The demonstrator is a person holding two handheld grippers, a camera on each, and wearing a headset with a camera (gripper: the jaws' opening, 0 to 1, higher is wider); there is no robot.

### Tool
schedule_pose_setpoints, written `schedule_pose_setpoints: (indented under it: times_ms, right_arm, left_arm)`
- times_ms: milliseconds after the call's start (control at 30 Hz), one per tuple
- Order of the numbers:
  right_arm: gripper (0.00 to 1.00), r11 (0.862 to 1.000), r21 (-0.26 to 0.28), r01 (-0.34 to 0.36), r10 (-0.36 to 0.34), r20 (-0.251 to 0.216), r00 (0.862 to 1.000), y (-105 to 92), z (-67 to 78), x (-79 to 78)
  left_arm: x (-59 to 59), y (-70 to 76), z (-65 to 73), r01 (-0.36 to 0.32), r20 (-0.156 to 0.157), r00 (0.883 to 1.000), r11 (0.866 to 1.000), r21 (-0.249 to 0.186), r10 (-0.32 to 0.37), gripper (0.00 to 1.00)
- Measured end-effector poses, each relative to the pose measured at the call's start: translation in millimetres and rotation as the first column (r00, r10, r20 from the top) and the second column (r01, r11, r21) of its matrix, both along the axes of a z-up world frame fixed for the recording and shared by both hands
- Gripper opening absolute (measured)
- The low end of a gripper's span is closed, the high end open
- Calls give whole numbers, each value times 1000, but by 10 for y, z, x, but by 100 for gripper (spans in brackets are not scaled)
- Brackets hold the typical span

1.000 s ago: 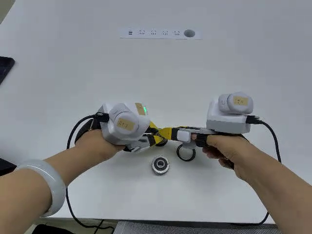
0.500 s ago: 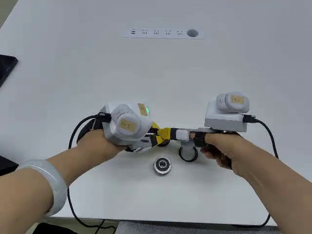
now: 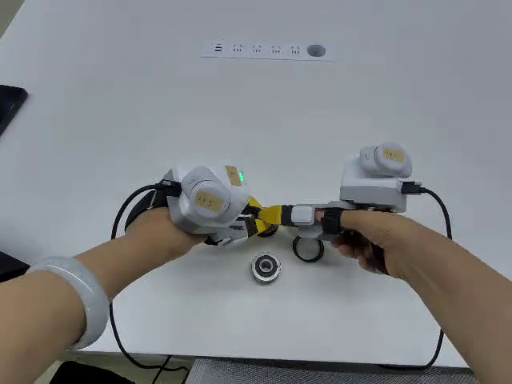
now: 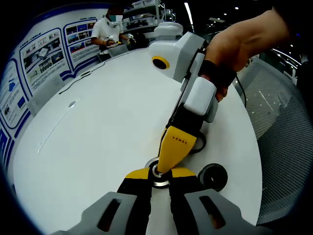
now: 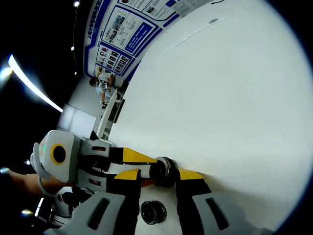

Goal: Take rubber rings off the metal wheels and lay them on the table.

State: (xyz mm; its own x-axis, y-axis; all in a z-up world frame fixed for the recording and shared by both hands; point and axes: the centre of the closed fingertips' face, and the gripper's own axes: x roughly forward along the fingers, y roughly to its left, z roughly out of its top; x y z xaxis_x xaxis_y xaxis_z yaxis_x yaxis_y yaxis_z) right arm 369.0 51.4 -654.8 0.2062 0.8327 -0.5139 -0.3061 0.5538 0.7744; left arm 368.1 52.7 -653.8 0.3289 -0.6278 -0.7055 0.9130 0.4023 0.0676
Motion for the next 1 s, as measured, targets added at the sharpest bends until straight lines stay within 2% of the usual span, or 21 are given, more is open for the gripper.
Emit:
schedule_pose_setpoints:
  times_ms: [67,433,533,700,767,900,1000]
  right_arm:
    - [29,1000,1,4,-4,15,1000,-7,21,-6]
    - [27,1000,22,20,-20,8,1000,-57,5,-29]
    - [21,1000,29,7,-7,3,1000,-61,9,-69]
    - [19,999,27,20,-21,9,1000,-69,4,-64]
    - [19,999,29,20,-20,11,1000,-67,6,-62]
    - [24,1000,10,21,-21,57,998,-78,21,-26]
    - [25,1000,17,25,-26,56,998,-66,36,-19]
  left_arm:
    - [-2,-1,2,-1,0,1000,1000,0,1,13]
    - [-13,-5,0,2,1,1000,1000,1,-2,13]
    - [-18,-5,2,3,0,1000,1000,1,-3,13]
    - [-17,-3,0,0,0,1000,1000,0,0,13]
    - [-17,-3,1,-1,1,1000,1000,1,1,13]
    - [-16,-1,-2,-1,0,1000,1000,2,1,13]
    - [-16,0,-4,0,0,1000,1000,1,0,13]
